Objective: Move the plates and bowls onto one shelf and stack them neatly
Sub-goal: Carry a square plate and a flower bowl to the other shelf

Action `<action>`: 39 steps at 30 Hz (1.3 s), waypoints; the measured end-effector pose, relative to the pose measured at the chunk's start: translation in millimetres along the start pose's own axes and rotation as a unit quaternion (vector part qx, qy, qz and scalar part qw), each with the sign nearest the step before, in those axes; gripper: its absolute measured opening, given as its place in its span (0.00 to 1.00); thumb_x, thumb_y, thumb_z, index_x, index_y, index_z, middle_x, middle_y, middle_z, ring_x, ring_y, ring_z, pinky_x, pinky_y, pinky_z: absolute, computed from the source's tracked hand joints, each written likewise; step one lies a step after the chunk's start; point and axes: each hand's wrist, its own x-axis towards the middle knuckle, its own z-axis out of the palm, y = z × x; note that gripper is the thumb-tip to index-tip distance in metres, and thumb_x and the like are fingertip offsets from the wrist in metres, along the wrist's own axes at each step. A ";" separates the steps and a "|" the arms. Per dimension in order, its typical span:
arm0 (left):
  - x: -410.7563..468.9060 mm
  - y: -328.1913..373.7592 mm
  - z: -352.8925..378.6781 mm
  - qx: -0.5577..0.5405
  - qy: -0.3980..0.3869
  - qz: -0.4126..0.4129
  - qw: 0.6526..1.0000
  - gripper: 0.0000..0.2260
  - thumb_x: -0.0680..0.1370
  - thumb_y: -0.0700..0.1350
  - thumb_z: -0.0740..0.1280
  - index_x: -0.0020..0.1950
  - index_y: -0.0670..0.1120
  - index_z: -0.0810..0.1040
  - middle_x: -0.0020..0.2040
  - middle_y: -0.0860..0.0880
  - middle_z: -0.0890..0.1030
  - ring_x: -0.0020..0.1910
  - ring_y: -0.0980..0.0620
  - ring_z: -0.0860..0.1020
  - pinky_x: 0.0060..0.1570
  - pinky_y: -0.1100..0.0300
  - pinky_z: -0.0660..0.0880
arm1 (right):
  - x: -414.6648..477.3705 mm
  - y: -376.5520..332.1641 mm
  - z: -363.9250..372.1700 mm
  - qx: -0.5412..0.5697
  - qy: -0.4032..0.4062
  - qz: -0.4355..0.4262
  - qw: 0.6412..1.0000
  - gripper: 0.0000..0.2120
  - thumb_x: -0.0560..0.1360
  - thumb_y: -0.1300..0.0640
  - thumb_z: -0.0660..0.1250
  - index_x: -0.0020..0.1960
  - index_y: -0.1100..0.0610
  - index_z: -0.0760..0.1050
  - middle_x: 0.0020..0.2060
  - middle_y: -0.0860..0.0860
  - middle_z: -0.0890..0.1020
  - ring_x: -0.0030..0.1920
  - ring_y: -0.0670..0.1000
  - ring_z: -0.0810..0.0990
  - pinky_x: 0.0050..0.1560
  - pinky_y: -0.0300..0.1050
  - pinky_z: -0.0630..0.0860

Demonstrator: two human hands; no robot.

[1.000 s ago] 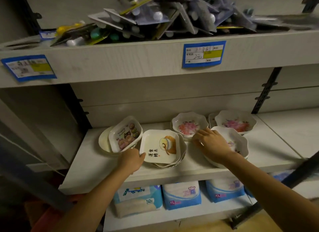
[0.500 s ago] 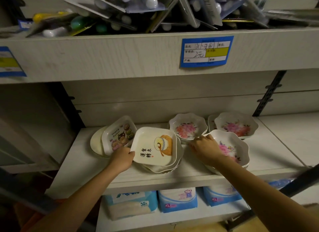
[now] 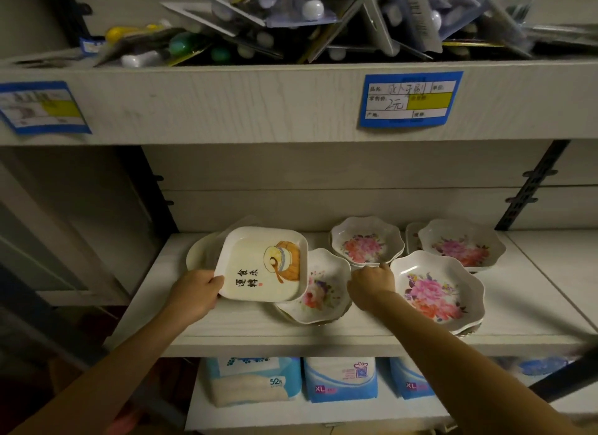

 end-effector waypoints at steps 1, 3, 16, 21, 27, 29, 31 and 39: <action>-1.9 -2.8 -3.3 0.001 0.003 -0.004 1.000 0.13 0.79 0.40 0.58 0.36 0.38 0.74 0.27 0.47 0.71 0.27 0.52 0.68 0.29 0.60 0.62 | 0.0 -1.2 -0.9 0.013 -0.002 0.007 1.000 0.14 0.79 0.54 0.58 0.61 0.57 0.74 0.58 0.54 0.80 0.61 0.55 0.76 0.68 0.47 0.65; -4.1 -9.5 -8.2 0.000 0.007 -0.015 1.000 0.13 0.79 0.40 0.58 0.40 0.35 0.76 0.28 0.47 0.71 0.28 0.52 0.68 0.29 0.61 0.63 | -2.3 -2.9 -4.6 0.065 -0.007 0.023 0.998 0.14 0.79 0.56 0.58 0.61 0.59 0.74 0.58 0.55 0.79 0.59 0.56 0.77 0.64 0.47 0.69; -5.5 -13.1 -20.5 -0.080 0.014 -0.007 0.997 0.10 0.78 0.41 0.59 0.43 0.40 0.78 0.34 0.41 0.75 0.35 0.45 0.71 0.40 0.55 0.65 | -33.5 24.2 -43.7 0.198 0.010 0.082 0.977 0.18 0.80 0.54 0.53 0.32 0.54 0.65 0.30 0.50 0.70 0.30 0.47 0.69 0.32 0.39 0.66; -12.1 12.0 -8.7 -0.100 -0.023 0.027 0.994 0.10 0.78 0.40 0.59 0.41 0.40 0.79 0.35 0.40 0.76 0.36 0.45 0.72 0.38 0.57 0.64 | -82.9 57.0 -51.5 0.228 0.053 0.136 0.963 0.18 0.80 0.59 0.53 0.31 0.54 0.60 0.29 0.48 0.65 0.31 0.48 0.68 0.29 0.38 0.62; -27.5 56.1 27.4 -0.102 -0.094 0.091 0.986 0.11 0.78 0.38 0.59 0.38 0.42 0.76 0.26 0.47 0.70 0.28 0.50 0.67 0.32 0.60 0.61 | -142.2 111.6 -35.9 0.224 0.034 0.215 0.950 0.17 0.79 0.55 0.54 0.32 0.54 0.67 0.31 0.50 0.73 0.31 0.47 0.70 0.35 0.41 0.69; -33.8 71.6 42.8 -0.094 -0.107 0.110 0.984 0.14 0.78 0.38 0.59 0.32 0.42 0.74 0.26 0.47 0.70 0.28 0.51 0.66 0.30 0.60 0.60 | -164.9 130.3 -31.4 0.228 0.037 0.253 0.940 0.18 0.79 0.56 0.54 0.31 0.55 0.68 0.32 0.51 0.74 0.32 0.48 0.71 0.37 0.42 0.70; -39.7 87.2 56.8 -0.077 -0.120 0.139 0.980 0.15 0.78 0.39 0.59 0.32 0.46 0.73 0.27 0.49 0.71 0.29 0.51 0.68 0.30 0.60 0.62 | -188.3 148.8 -25.5 0.251 0.039 0.276 0.927 0.18 0.80 0.56 0.55 0.32 0.53 0.69 0.33 0.51 0.75 0.33 0.48 0.73 0.38 0.41 0.71; -80.6 171.0 116.8 -0.019 -0.167 0.239 0.956 0.15 0.78 0.39 0.59 0.31 0.44 0.73 0.26 0.48 0.71 0.28 0.49 0.68 0.30 0.59 0.61 | -281.1 233.9 -14.8 0.216 0.062 0.348 0.910 0.19 0.80 0.55 0.55 0.30 0.52 0.66 0.34 0.51 0.76 0.32 0.49 0.73 0.32 0.38 0.69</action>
